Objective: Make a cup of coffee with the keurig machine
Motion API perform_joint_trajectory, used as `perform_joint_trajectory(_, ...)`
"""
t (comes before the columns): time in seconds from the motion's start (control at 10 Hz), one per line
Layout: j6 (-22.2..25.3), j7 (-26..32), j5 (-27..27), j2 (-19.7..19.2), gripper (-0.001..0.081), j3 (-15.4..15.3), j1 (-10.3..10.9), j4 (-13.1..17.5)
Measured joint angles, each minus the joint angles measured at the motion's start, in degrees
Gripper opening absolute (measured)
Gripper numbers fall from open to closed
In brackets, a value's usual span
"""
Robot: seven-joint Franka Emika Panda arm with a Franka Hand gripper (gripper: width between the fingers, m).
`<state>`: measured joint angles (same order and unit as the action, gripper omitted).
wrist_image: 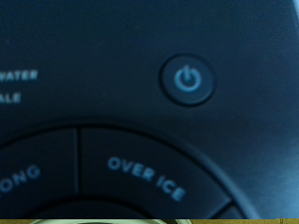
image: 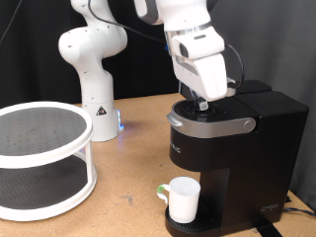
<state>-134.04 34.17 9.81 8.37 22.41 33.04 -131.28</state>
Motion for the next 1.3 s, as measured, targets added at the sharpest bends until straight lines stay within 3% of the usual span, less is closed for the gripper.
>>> perform_joint_trajectory(0.4,1.2,0.0,3.2,-0.7,0.0001,0.4,-0.1,0.8)
perform_joint_trajectory(1.3,16.8,0.5,10.2,-7.0,0.0001,3.0,-0.9,10.0)
